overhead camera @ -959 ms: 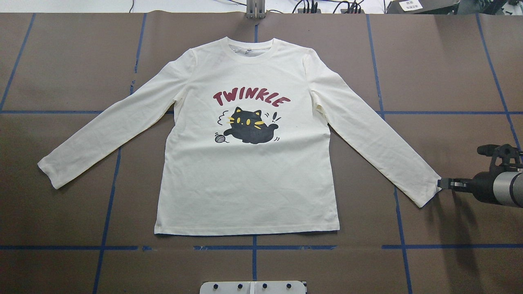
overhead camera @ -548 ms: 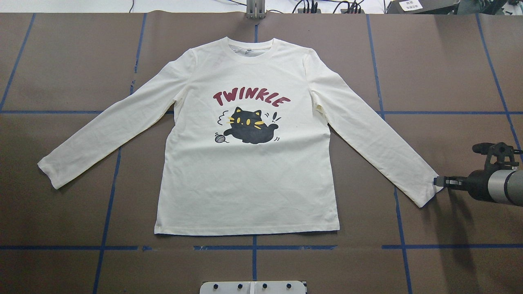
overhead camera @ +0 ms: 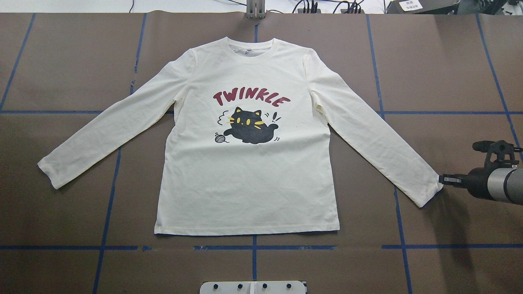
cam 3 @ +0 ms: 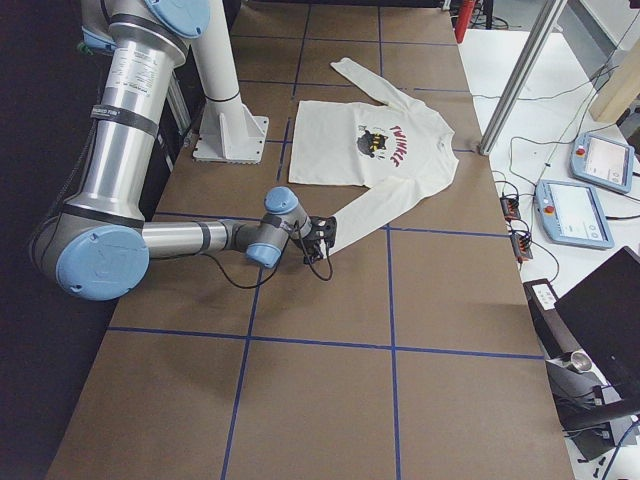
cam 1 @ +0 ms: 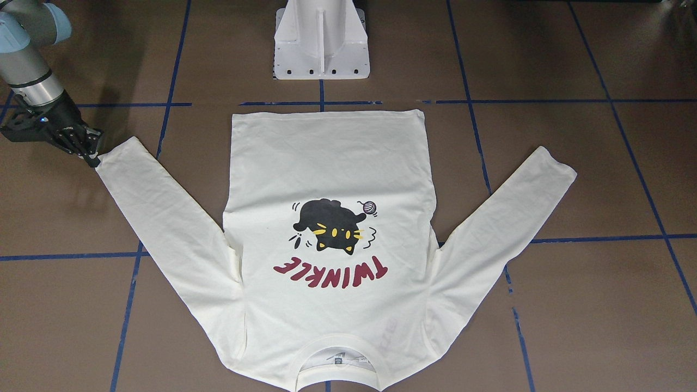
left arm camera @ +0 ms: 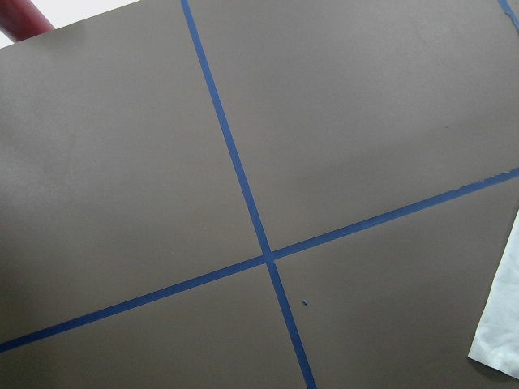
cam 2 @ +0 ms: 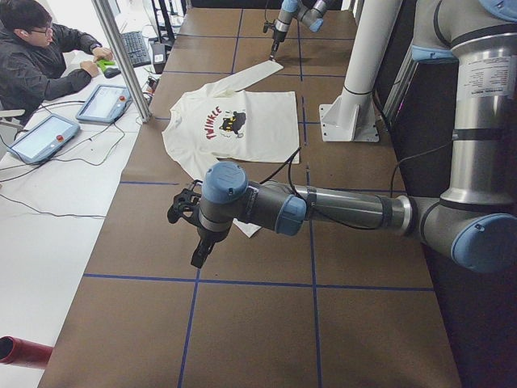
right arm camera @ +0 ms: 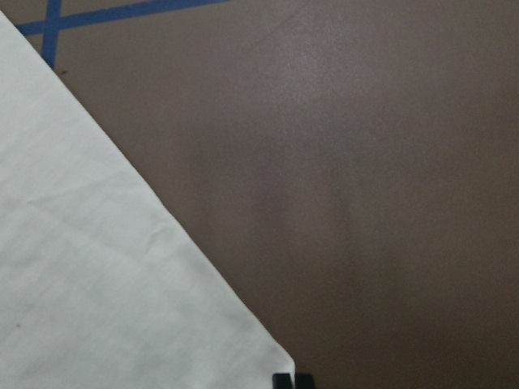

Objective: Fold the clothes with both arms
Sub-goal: 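Lower the right gripper and grasp the cuff of the nearby sleeve, then lift the sleeve with the right gripper and fold it across the shirt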

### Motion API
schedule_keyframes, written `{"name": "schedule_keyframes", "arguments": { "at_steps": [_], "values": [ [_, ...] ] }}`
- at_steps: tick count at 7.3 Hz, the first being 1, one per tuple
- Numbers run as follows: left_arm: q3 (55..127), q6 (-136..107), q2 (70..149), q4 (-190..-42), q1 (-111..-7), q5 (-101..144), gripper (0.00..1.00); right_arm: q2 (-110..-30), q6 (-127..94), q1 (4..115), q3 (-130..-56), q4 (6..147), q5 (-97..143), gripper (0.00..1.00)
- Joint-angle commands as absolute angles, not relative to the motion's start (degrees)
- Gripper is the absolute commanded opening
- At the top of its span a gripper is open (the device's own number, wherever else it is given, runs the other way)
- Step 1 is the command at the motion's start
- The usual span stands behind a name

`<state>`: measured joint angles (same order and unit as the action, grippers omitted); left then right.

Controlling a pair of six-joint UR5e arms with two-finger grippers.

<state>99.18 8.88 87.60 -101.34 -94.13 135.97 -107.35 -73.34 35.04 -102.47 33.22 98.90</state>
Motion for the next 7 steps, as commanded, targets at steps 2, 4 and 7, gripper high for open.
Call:
{"name": "schedule_keyframes", "arguments": {
  "at_steps": [2,4,7],
  "values": [
    [99.4,8.9,87.4,-101.3,-94.1,135.9,1.00,-106.9,-72.7,39.8,-110.4,42.2,104.2,0.00],
    [99.4,8.9,87.5,-101.3,-94.2,135.9,1.00,-94.4,-70.6,46.5,-112.9,57.2,109.0,0.00],
    [99.4,8.8,87.4,-101.3,-94.2,135.9,1.00,-71.7,-67.8,50.3,-112.1,81.3,109.7,0.00]
  ]
}}
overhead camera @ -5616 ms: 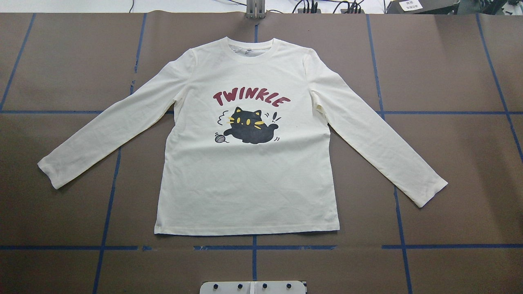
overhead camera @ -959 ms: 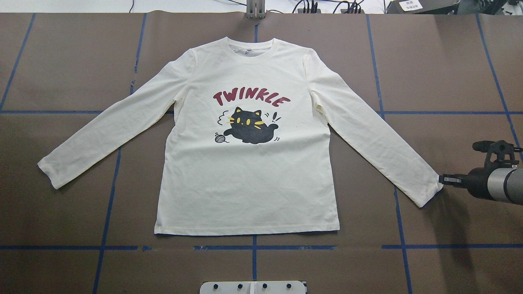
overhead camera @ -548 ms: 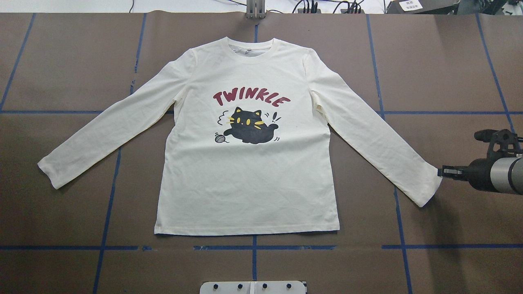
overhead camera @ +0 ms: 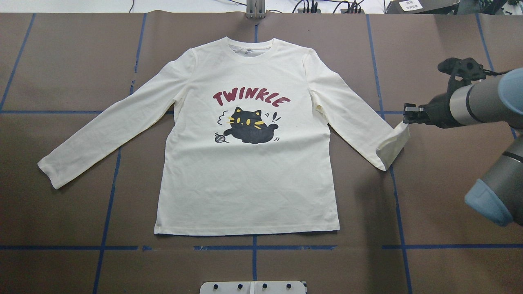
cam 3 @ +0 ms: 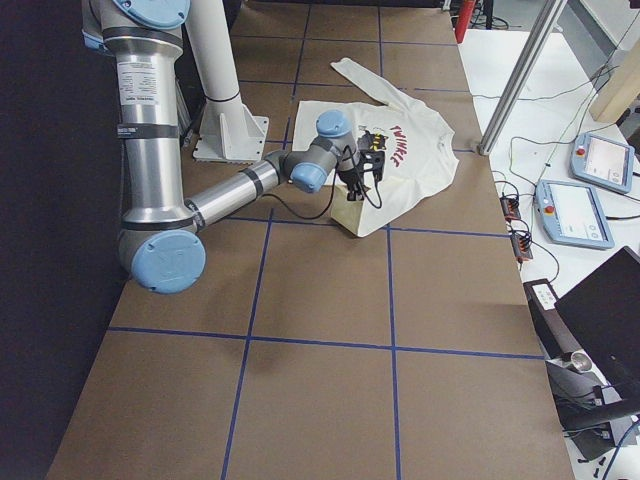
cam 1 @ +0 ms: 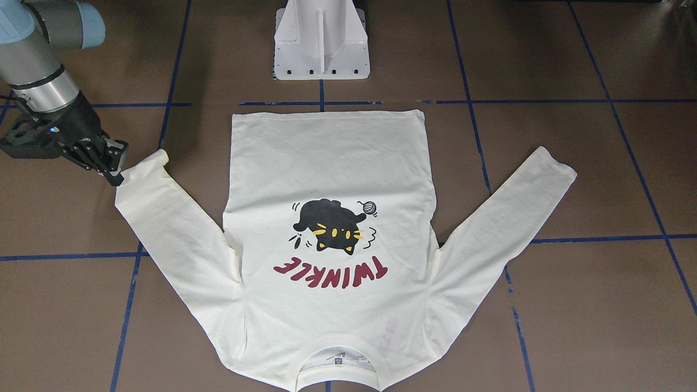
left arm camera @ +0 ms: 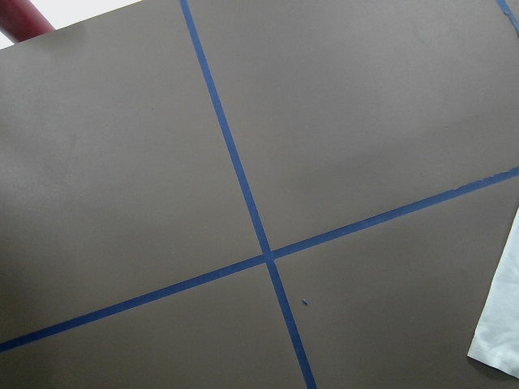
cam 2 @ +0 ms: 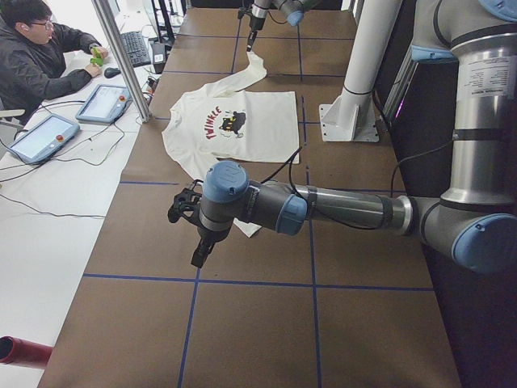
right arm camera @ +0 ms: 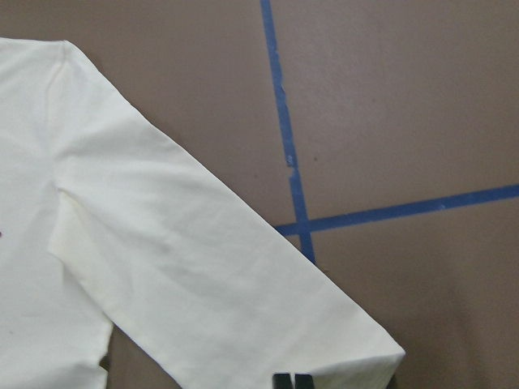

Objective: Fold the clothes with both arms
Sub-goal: 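Lift the sleeve with the right gripper and fold it across the shirt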

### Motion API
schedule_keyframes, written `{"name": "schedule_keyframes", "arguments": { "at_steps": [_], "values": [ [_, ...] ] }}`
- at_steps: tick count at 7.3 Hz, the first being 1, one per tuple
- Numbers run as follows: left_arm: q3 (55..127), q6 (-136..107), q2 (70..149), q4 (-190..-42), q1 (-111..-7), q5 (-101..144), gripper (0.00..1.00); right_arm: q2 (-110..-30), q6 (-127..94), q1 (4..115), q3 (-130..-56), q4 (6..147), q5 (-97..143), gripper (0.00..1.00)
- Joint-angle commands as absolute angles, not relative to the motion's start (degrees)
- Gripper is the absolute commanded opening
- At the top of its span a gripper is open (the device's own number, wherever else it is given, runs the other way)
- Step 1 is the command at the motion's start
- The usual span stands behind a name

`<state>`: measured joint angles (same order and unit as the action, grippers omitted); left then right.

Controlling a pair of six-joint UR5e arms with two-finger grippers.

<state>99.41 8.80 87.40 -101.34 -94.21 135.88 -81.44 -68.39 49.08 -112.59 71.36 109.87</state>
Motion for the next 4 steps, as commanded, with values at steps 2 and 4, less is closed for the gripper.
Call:
{"name": "schedule_keyframes", "arguments": {
  "at_steps": [2,4],
  "values": [
    [99.4,8.8,87.4,-101.3,-94.2,135.7,1.00,-56.8,-65.8,50.9,-108.3,91.1,107.5,0.00],
    [99.8,8.7,87.4,-101.3,-94.3,134.6,1.00,-43.7,-64.6,50.6,-98.8,91.1,104.8,0.00]
  ]
}}
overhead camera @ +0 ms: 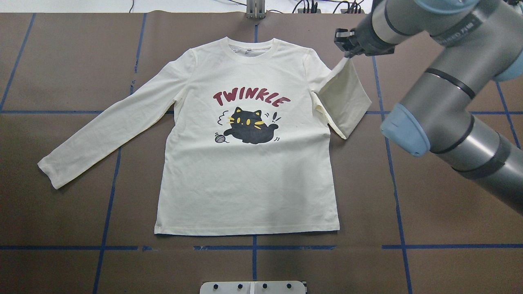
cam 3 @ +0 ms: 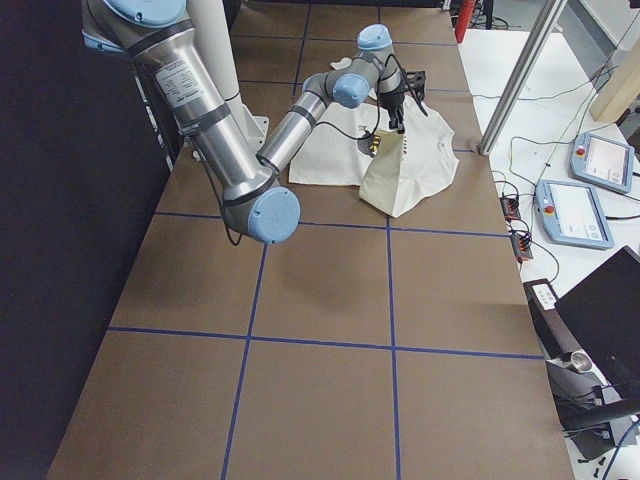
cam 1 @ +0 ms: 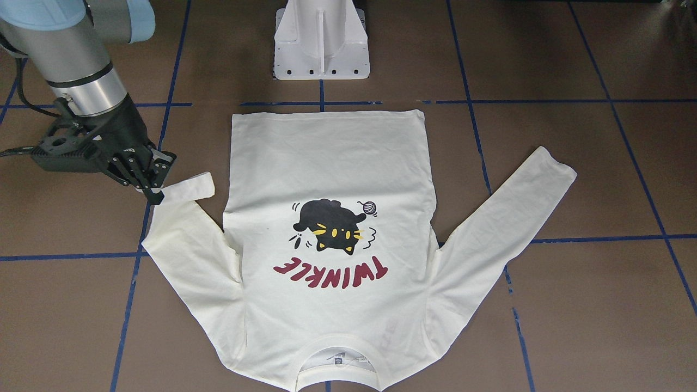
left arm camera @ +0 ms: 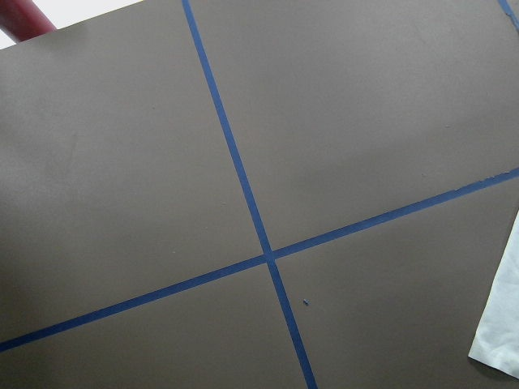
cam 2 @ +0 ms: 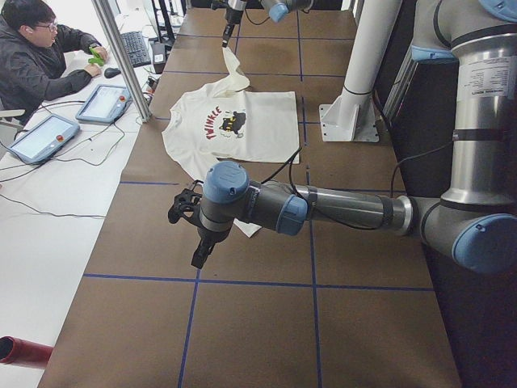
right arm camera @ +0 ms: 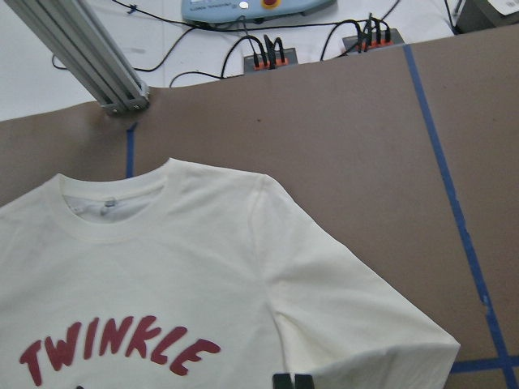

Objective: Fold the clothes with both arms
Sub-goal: 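Lift the sleeve with the right gripper and fold it across the shirt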

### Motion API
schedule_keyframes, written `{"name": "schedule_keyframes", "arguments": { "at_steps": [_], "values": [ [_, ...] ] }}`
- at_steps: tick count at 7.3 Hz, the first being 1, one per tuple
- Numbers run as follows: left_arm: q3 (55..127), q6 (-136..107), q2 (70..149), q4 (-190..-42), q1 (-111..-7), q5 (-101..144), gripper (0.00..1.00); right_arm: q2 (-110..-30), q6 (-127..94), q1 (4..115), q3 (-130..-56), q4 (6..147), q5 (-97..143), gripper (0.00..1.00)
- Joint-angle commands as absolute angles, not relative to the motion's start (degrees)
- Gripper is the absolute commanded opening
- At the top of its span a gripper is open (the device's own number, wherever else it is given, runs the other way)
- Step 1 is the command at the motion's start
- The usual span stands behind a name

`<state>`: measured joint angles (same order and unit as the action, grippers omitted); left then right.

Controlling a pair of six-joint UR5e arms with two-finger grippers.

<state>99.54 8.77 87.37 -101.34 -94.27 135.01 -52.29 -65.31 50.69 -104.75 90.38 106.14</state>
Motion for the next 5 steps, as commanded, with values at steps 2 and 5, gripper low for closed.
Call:
{"name": "schedule_keyframes", "arguments": {
  "at_steps": [2,5],
  "values": [
    [99.8,8.7,87.1,-101.3,-94.3,134.5,1.00,-33.4,-64.8,45.3,-88.1,90.9,98.1,0.00],
    [100.1,8.7,86.5,-101.3,-94.3,134.5,1.00,-26.1,-71.1,32.8,-68.0,78.7,83.3,0.00]
  ]
}}
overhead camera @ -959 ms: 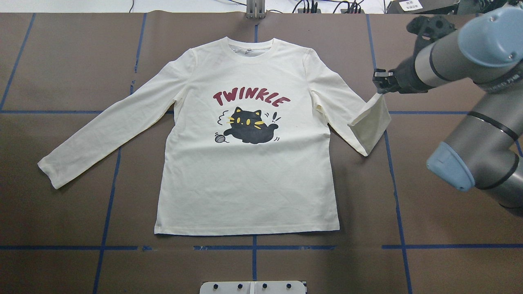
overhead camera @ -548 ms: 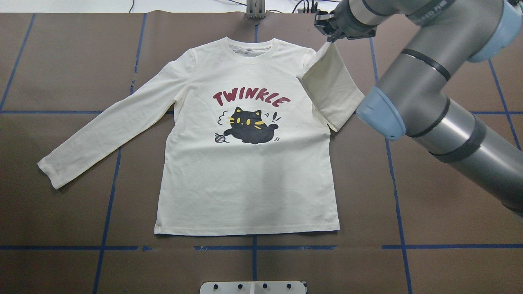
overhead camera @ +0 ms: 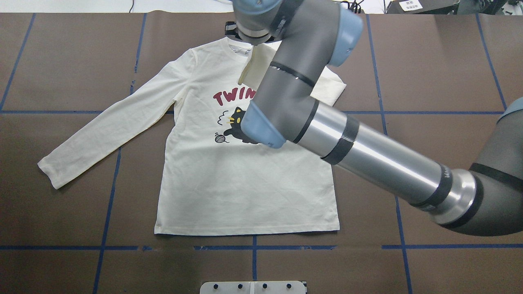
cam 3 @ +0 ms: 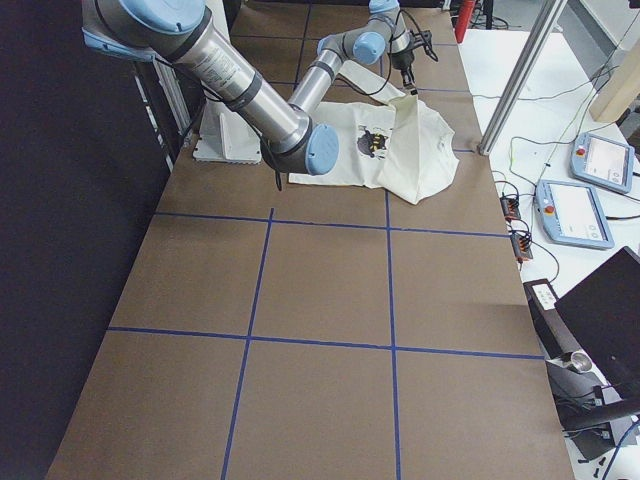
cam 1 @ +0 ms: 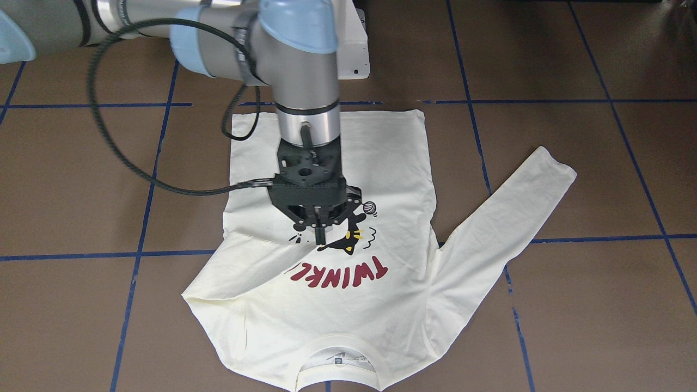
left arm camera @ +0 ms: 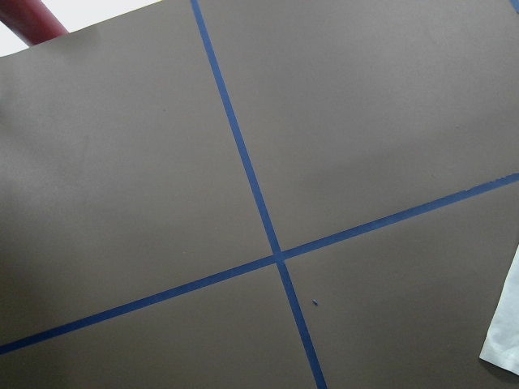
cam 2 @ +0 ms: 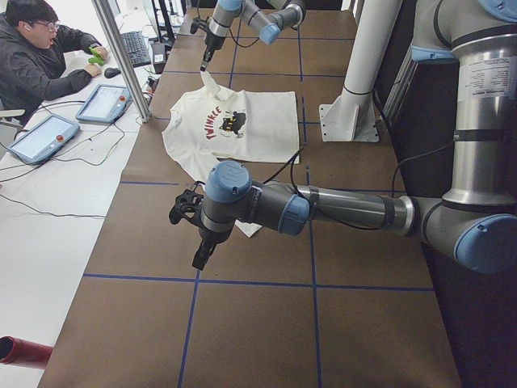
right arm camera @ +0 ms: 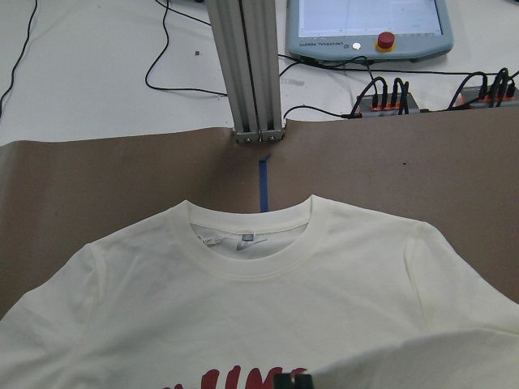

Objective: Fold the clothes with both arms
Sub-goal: 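Lift the sleeve with the right gripper and fold it across the shirt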

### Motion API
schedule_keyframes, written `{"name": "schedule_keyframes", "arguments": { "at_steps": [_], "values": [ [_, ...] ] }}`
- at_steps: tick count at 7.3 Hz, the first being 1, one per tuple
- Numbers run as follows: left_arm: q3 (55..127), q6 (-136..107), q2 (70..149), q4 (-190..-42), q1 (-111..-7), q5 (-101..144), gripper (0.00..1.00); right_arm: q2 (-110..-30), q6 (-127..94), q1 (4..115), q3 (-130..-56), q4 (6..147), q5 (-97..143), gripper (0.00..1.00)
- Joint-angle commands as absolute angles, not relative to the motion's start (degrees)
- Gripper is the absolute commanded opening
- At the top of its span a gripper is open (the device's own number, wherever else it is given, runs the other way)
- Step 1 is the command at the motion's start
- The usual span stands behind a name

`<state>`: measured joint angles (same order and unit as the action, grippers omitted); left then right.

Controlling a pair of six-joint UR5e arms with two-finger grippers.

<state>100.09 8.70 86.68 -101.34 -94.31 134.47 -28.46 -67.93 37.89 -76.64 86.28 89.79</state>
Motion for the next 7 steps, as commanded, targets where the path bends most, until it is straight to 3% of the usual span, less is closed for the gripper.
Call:
{"name": "schedule_keyframes", "arguments": {
  "at_steps": [1,3,4,5,6,7],
  "values": [
    [100.1,8.7,86.4,-101.3,-94.3,134.4,1.00,-21.6,-74.9,31.0,-59.9,74.5,81.3,0.00],
    [100.1,8.7,86.2,-101.3,-94.4,134.4,1.00,-14.2,-82.8,30.0,-52.2,74.4,81.1,0.00],
    [100.1,8.7,86.2,-101.3,-94.4,134.5,1.00,-11.9,-84.7,30.0,-49.5,74.3,81.0,0.09],
    [100.1,8.7,86.2,-101.3,-94.4,134.5,1.00,-11.1,-86.0,30.0,-48.7,74.3,80.5,0.40],
    [100.1,8.7,86.2,-101.3,-94.4,134.5,1.00,-9.2,-87.5,30.0,-46.8,74.3,80.1,0.79],
    [100.2,8.7,86.2,-101.3,-94.4,134.2,1.00,-6.9,-88.2,30.1,-44.5,74.3,80.2,0.94]
  ]
}}
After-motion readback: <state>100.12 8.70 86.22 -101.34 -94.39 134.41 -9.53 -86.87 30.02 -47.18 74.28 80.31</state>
